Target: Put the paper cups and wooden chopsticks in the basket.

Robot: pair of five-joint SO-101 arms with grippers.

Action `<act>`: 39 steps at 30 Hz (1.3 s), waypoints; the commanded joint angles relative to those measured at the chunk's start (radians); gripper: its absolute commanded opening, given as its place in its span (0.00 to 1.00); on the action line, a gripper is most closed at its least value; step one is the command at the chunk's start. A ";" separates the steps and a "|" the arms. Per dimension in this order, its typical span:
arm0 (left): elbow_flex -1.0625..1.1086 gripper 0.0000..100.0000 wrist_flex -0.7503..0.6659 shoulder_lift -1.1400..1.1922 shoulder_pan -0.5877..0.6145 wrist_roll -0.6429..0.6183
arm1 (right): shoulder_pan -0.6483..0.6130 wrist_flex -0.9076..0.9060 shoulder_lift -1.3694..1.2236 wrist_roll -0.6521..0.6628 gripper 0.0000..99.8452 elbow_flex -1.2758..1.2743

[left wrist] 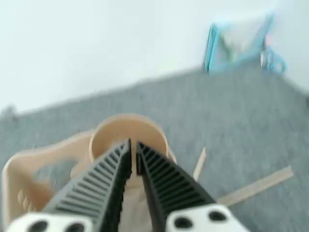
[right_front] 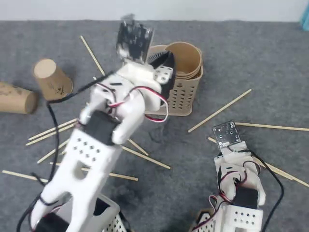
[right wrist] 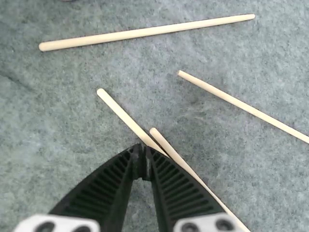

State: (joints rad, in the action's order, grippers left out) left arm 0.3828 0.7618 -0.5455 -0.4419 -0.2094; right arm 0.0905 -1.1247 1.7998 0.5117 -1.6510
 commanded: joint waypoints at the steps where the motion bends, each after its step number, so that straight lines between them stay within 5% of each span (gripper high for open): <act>1: 0.110 0.01 -0.204 0.012 -0.005 -0.014 | -0.004 0.010 0.015 0.006 0.01 0.005; 7: 0.154 0.01 -0.339 0.175 -0.003 -0.014 | -0.004 0.010 0.015 0.006 0.01 0.005; 18: 0.209 0.01 -0.348 0.296 -0.005 -0.008 | -0.004 0.010 0.015 0.008 0.01 0.005; 27: 0.202 0.01 -0.322 0.052 0.018 -0.008 | -0.019 0.012 0.015 0.008 0.01 0.003; 33: 0.053 0.01 -0.146 -0.210 0.187 -0.009 | -0.022 0.010 0.015 0.008 0.01 0.003; 39: -0.119 0.01 0.009 -0.201 0.546 -0.012 | -0.022 0.012 0.015 0.008 0.01 -0.005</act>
State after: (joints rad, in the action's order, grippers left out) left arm 0.3537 0.7112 -0.7388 -0.0690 -0.2094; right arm 0.0752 -1.1247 1.7998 0.5117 -1.6602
